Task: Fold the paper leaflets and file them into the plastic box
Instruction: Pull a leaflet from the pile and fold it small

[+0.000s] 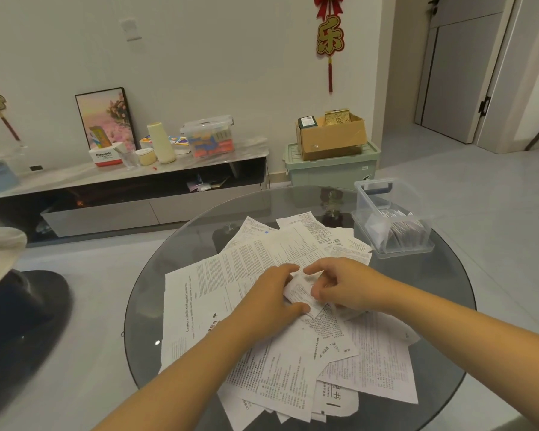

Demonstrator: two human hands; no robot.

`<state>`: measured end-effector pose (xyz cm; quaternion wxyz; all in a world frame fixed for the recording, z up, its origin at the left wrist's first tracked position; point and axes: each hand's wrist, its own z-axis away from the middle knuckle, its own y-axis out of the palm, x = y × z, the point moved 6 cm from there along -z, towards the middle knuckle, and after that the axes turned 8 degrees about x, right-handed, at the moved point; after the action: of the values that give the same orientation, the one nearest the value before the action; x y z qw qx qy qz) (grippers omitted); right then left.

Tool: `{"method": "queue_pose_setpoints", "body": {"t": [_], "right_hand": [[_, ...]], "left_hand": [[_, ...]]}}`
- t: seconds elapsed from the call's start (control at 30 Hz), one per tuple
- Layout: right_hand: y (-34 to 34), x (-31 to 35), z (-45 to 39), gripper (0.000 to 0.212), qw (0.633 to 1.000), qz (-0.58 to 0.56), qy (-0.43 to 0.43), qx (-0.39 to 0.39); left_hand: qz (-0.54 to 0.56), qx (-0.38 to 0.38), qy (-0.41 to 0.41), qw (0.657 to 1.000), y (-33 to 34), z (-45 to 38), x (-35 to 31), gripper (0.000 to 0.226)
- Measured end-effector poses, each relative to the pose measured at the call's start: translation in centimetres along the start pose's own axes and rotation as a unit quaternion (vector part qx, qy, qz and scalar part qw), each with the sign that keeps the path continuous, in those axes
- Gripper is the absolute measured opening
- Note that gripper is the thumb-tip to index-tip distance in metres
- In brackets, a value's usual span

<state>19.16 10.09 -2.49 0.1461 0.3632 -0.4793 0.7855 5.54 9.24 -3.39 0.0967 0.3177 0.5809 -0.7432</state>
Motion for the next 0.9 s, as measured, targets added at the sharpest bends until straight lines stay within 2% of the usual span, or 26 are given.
{"method": "queue_pose_setpoints", "body": {"t": [0.17, 0.27, 0.4, 0.47, 0.53, 0.63, 0.7, 0.9], "right_hand": [[1.2, 0.6, 0.2, 0.03, 0.991, 0.129, -0.031, -0.012], [1.5, 0.8, 0.3, 0.028, 0.985, 0.166, -0.036, -0.028], [1.2, 0.5, 0.6, 0.029, 0.982, 0.179, -0.027, -0.052], [0.5, 0.0, 0.9, 0.034, 0.987, 0.133, -0.017, -0.09], [-0.4, -0.4, 1.3, 0.038, 0.991, 0.041, -0.008, -0.125], [-1.6, -0.5, 1.7, 0.024, 0.99, -0.052, -0.003, -0.133], [-2.3, -0.5, 2.3, 0.014, 0.987, -0.086, -0.003, -0.136], [-4.7, -1.0, 3.7, 0.002, 0.983, -0.112, 0.007, -0.147]], "left_hand": [[-0.008, 0.0, -0.029, 1.0, -0.1, -0.6, 0.3, 0.07], [0.005, -0.007, -0.072, 0.997, -0.5, -0.9, 0.7, 0.066], [0.05, -0.002, -0.105, 0.993, -0.7, -1.2, 1.1, 0.036], [0.118, 0.004, -0.112, 0.987, -0.7, -1.1, 1.0, 0.025], [0.19, -0.005, -0.106, 0.976, -1.0, -0.9, 0.7, 0.022], [0.282, -0.005, -0.098, 0.954, -1.4, -0.8, -0.1, 0.023], [0.31, 0.013, -0.106, 0.945, -1.2, -0.9, -0.7, 0.022], [0.357, 0.044, -0.112, 0.926, -0.6, -1.8, -2.3, 0.022]]}}
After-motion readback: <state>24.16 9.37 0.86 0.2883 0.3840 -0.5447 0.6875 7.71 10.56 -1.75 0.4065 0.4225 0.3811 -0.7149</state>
